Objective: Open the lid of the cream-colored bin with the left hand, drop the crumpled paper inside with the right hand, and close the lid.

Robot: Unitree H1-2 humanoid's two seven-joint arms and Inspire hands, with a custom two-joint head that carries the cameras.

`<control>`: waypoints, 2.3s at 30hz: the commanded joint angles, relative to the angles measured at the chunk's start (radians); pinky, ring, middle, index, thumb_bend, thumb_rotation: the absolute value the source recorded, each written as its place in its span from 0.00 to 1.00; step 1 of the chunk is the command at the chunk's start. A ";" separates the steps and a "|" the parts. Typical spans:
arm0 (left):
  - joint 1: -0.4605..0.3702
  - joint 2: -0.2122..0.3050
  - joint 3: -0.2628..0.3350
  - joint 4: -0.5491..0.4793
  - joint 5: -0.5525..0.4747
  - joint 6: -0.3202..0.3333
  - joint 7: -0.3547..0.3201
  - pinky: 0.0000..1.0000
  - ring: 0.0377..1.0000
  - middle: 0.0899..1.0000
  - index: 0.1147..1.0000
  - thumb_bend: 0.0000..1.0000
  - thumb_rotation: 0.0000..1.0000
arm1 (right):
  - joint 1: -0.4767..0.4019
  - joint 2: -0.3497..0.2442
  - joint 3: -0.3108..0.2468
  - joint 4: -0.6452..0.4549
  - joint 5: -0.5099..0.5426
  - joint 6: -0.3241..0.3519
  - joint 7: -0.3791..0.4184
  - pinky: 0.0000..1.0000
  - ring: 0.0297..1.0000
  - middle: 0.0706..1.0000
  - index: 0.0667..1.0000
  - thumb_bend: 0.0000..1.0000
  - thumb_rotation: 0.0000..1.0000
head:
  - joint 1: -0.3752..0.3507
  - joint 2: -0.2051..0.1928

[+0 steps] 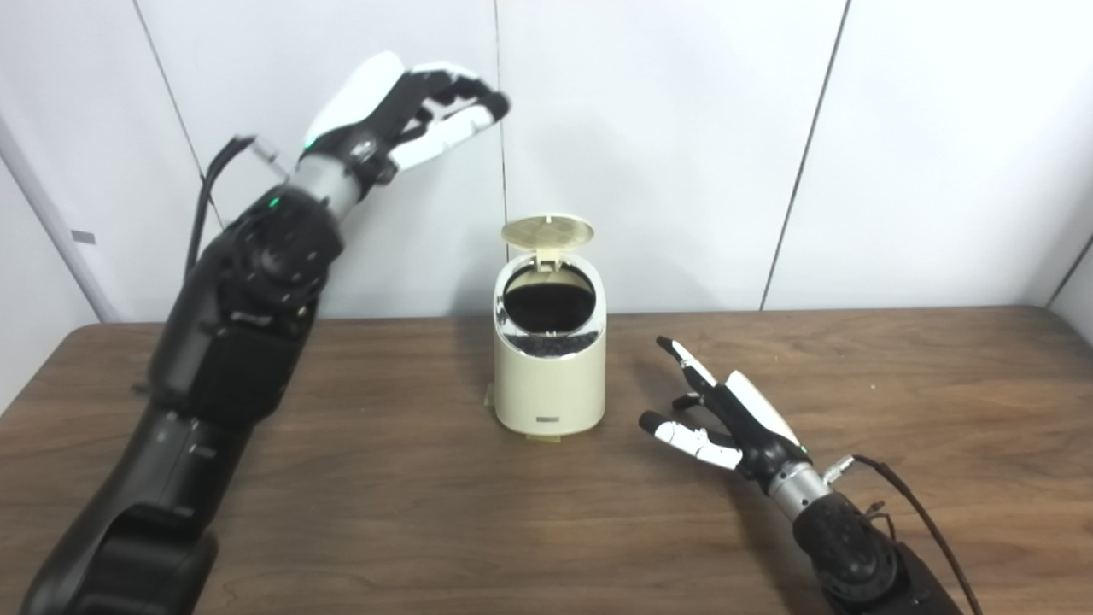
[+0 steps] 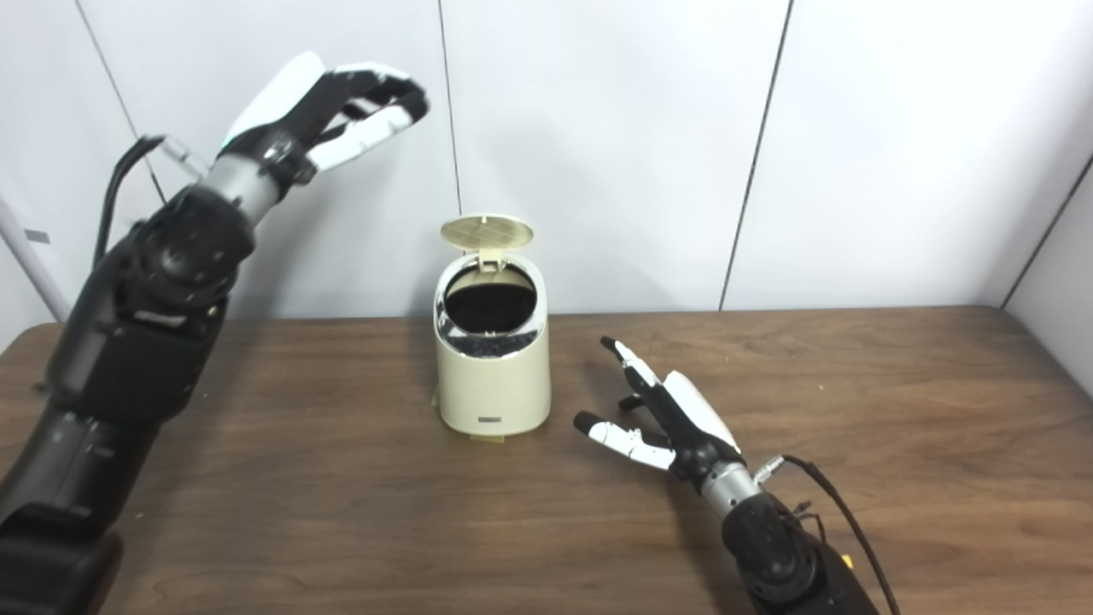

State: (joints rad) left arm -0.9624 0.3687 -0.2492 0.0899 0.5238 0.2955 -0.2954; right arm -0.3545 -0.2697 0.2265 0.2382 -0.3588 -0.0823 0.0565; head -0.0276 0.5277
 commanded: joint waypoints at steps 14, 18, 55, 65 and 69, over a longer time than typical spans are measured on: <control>-0.128 -0.010 -0.160 0.137 0.212 -0.053 -0.031 1.00 0.94 0.84 0.78 0.85 1.00 | -0.027 0.006 -0.018 -0.027 -0.012 0.002 0.021 0.92 0.99 1.00 1.00 0.51 0.81 | -0.008 0.003; -0.122 -0.016 -0.172 0.164 0.215 -0.056 -0.068 1.00 0.96 0.86 0.79 0.89 1.00 | -0.027 0.008 -0.019 -0.030 -0.014 0.006 0.025 0.92 0.99 1.00 1.00 0.51 0.81 | -0.014 0.000; 0.248 -0.019 -0.136 -0.212 0.259 -0.040 -0.146 1.00 0.98 0.85 0.84 0.89 1.00 | -0.015 0.009 -0.030 -0.045 -0.026 0.007 0.031 0.91 0.99 1.00 0.99 0.51 0.80 | -0.015 0.000; 0.299 -0.008 -0.129 -0.234 0.272 -0.080 -0.130 1.00 0.97 0.85 0.83 0.85 1.00 | -0.014 0.007 -0.030 -0.050 -0.031 0.011 0.035 0.91 0.99 1.00 1.00 0.50 0.79 | -0.015 0.002; 0.313 -0.010 -0.122 -0.246 0.284 -0.087 -0.135 1.00 0.97 0.85 0.82 0.84 1.00 | -0.014 0.007 -0.031 -0.050 -0.027 0.010 0.037 0.92 0.99 1.00 1.00 0.50 0.78 | -0.015 0.003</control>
State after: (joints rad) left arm -0.6167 0.3413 -0.3853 -0.1156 0.7904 0.2159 -0.4436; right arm -0.3376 -0.2534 0.2080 0.2185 -0.3917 -0.0558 0.0980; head -0.0414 0.5308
